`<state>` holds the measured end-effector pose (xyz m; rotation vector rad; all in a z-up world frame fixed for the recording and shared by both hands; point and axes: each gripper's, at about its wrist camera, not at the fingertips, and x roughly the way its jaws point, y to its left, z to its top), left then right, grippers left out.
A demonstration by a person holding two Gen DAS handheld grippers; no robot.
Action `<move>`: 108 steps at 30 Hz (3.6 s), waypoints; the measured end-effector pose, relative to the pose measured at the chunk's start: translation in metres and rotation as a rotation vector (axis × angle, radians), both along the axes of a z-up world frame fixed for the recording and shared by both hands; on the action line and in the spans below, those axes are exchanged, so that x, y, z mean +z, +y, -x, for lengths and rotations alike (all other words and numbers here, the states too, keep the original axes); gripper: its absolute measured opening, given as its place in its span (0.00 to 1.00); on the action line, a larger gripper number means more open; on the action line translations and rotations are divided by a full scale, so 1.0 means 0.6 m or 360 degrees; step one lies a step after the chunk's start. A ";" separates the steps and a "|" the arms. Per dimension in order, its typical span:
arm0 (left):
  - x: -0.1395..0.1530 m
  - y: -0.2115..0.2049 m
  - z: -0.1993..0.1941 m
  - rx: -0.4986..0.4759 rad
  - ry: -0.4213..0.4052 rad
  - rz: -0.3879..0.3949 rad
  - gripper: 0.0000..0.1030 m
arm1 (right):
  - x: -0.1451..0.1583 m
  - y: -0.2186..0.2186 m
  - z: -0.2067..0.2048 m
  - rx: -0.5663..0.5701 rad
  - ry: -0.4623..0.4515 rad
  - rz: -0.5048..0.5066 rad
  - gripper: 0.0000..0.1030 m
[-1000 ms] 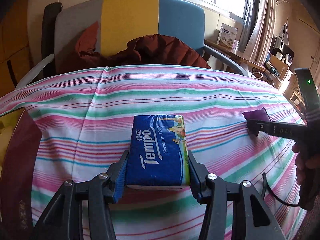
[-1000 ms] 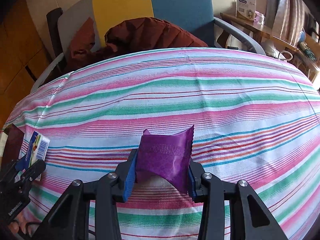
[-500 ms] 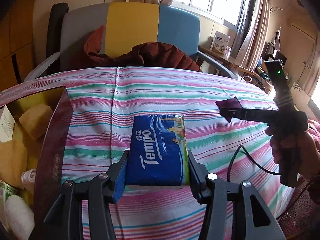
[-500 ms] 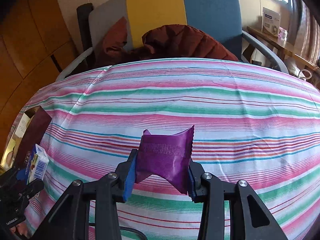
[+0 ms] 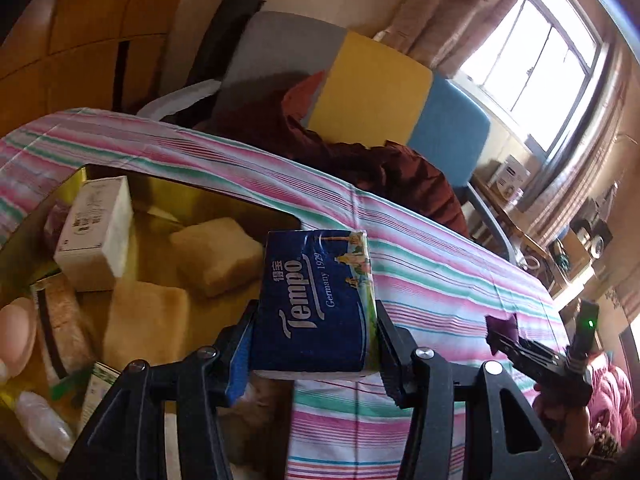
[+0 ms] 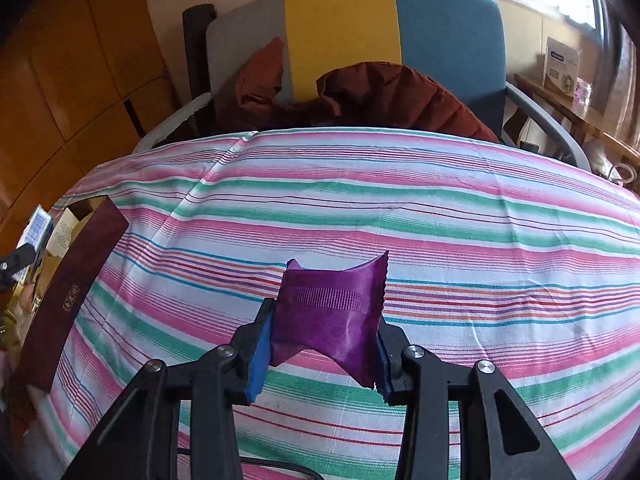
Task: Organize objects
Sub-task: 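Carry the tissue pack and purple packet over the gold tray with both tools, then open both tools to drop the tissue pack and packet into the tray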
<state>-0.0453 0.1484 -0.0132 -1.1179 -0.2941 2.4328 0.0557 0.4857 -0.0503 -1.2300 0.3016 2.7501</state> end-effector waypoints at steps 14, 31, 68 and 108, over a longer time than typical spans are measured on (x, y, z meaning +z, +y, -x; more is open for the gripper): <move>-0.039 -0.080 0.144 0.0281 -0.0248 0.0159 0.51 | 0.064 -0.130 -0.021 0.0215 0.0075 -0.0003 0.41; -0.043 -0.118 0.144 0.0247 -0.0279 0.0037 0.55 | 0.094 -0.289 -0.010 0.0470 0.0135 0.0042 0.42; 0.017 -0.231 -0.048 0.0294 0.0025 0.0278 0.55 | 0.046 -0.520 0.140 0.0702 -0.0050 -0.0140 0.43; 0.015 -0.233 -0.061 0.0447 0.0030 0.0492 0.55 | 0.084 -0.484 0.134 0.0421 0.0055 -0.0064 0.71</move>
